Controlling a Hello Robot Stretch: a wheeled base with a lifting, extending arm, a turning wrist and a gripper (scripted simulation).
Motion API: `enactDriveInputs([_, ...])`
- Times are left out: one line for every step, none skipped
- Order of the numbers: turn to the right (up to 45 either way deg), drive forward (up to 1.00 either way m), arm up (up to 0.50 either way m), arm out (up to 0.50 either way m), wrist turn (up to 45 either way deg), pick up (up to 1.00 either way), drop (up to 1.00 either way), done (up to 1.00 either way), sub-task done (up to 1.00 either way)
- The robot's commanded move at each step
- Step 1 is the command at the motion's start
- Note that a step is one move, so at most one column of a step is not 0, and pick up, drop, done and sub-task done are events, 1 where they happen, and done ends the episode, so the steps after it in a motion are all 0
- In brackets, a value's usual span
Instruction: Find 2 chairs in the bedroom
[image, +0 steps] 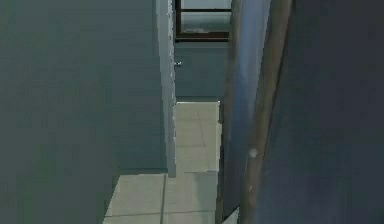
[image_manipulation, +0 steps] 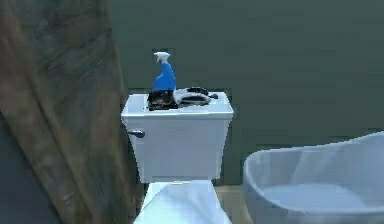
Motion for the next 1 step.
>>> enactDriveInputs([0.0,1.00,0.00,0.00,0.0,0.00,0.00,0.00,0.00])
